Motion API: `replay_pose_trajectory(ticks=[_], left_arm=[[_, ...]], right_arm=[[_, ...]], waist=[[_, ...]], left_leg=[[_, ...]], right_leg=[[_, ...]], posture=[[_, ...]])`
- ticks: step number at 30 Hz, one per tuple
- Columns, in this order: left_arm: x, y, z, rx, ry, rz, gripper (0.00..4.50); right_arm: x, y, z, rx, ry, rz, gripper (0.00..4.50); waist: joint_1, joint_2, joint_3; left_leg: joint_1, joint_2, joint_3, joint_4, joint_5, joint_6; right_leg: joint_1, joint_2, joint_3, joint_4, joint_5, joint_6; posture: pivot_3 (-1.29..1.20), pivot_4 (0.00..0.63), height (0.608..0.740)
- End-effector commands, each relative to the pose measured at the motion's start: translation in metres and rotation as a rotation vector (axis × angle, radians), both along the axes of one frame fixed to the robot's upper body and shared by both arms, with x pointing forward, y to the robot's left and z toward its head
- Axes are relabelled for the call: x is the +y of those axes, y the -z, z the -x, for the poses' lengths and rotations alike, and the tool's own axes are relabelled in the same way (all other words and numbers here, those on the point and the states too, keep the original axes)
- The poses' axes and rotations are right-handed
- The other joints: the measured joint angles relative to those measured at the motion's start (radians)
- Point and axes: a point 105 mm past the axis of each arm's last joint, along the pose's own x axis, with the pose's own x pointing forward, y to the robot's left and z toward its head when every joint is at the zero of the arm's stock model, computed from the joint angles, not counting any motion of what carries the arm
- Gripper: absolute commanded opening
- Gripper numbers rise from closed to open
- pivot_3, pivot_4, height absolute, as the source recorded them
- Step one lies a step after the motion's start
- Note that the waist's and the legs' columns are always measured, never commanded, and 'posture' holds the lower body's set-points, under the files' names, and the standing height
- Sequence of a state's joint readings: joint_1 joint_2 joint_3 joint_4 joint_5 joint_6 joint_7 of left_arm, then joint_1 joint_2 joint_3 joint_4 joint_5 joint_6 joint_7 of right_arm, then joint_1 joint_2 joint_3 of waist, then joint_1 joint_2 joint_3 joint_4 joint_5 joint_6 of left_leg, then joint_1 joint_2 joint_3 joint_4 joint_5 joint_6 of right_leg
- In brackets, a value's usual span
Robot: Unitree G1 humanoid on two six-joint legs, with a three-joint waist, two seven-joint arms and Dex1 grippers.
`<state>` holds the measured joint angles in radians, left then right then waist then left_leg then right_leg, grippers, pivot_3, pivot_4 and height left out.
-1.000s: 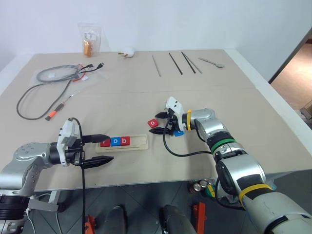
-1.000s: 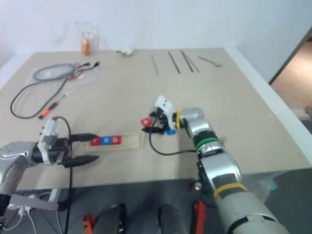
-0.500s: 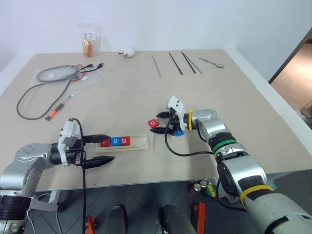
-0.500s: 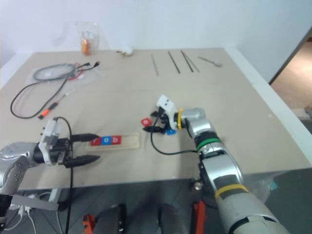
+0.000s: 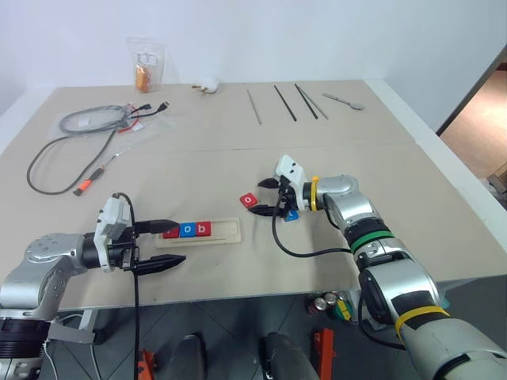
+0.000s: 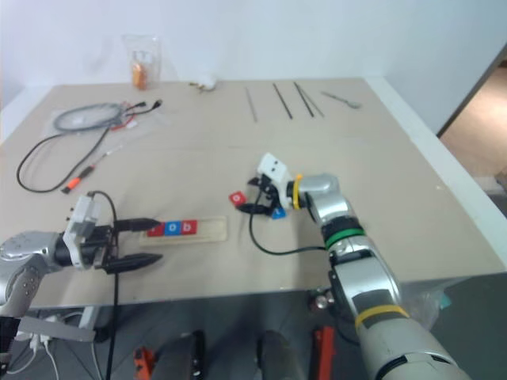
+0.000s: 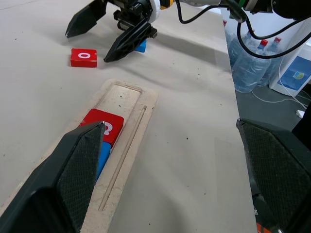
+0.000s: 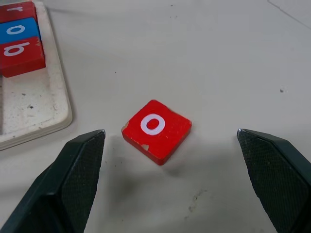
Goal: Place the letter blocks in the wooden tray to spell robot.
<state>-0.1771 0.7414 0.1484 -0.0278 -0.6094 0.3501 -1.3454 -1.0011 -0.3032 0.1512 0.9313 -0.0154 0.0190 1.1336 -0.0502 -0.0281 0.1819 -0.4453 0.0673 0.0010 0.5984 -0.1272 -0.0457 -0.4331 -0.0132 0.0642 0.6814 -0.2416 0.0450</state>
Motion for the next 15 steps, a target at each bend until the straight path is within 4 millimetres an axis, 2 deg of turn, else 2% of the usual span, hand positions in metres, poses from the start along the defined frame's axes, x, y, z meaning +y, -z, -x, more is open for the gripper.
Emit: replay_pose_trajectory(ticks=[1,7,11,15], left_arm=[[-0.001,-0.006,-0.001,-0.033,0.012,0.003,4.50],[-0.001,-0.005,-0.001,-0.030,0.005,0.008,4.50],[-0.001,-0.005,0.000,-0.026,0.002,0.011,4.50],[-0.001,-0.005,0.001,-0.025,-0.002,0.012,4.50]], right_arm=[[0.007,-0.016,0.001,-0.034,-0.033,-0.014,4.24],[0.015,-0.007,0.003,-0.020,-0.041,0.002,4.24],[0.021,-0.009,0.003,-0.044,-0.051,0.007,4.24],[0.019,-0.008,0.001,-0.073,-0.042,0.031,4.24]], waist=[[0.000,0.000,0.000],[0.000,0.000,0.000],[0.000,0.000,0.000],[0.000,0.000,0.000]], left_leg=[[0.000,0.000,0.000,0.000,0.000,0.000],[0.000,0.000,0.000,0.000,0.000,0.000],[0.000,0.000,0.000,0.000,0.000,0.000],[0.000,0.000,0.000,0.000,0.000,0.000]], right_leg=[[0.000,0.000,0.000,0.000,0.000,0.000],[0.000,0.000,0.000,0.000,0.000,0.000],[0.000,0.000,0.000,0.000,0.000,0.000],[0.000,0.000,0.000,0.000,0.000,0.000]], posture=[[0.00,0.150,0.740],[0.00,0.150,0.740],[0.00,0.150,0.740],[0.00,0.150,0.740]])
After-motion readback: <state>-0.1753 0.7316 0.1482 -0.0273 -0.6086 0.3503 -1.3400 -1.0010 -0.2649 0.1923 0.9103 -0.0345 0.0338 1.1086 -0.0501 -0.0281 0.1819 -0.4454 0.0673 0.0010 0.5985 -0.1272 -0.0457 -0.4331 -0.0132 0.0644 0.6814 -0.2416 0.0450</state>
